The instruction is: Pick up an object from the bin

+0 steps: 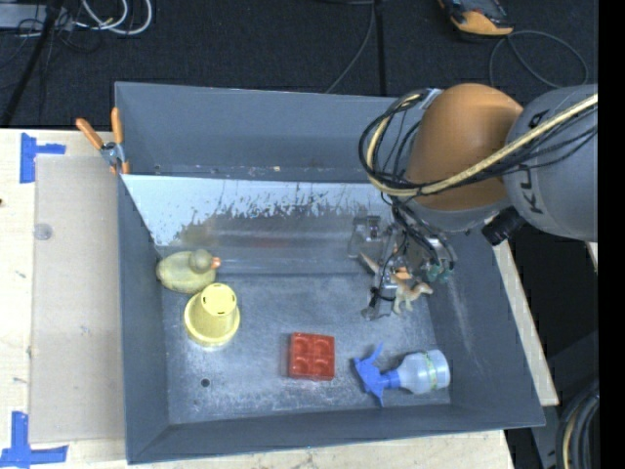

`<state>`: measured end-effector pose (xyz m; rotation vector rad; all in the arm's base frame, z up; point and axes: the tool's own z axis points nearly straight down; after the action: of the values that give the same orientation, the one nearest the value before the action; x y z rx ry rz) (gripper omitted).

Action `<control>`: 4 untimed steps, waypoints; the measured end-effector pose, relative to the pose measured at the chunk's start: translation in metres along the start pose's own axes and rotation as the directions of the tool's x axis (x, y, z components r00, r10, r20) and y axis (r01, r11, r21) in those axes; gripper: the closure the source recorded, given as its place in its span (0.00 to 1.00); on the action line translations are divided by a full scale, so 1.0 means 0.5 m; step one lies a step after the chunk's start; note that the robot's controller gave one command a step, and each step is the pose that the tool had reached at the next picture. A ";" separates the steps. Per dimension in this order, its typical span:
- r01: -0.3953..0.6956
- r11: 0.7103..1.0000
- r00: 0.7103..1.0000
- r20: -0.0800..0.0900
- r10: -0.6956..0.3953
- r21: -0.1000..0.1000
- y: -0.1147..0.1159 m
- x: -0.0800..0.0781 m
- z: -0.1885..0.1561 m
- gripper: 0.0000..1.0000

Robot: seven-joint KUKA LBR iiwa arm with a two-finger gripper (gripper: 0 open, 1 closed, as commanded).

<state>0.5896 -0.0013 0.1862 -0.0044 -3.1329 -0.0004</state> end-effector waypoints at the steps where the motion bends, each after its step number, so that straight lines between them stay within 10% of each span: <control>1: 0.000 1.000 1.000 0.008 0.000 0.000 0.000 -0.003 -0.009 0.00; 3: 0.137 0.991 0.991 0.005 -0.137 0.000 0.056 0.105 0.102 0.00; 4: 0.086 0.996 0.996 0.012 -0.086 0.001 0.043 0.097 0.173 0.00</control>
Offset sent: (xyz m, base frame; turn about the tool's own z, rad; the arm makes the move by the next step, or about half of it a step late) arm -0.0723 0.0431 -0.0630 -0.2105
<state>0.5404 0.0204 0.1003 0.1311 -3.1426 -0.0010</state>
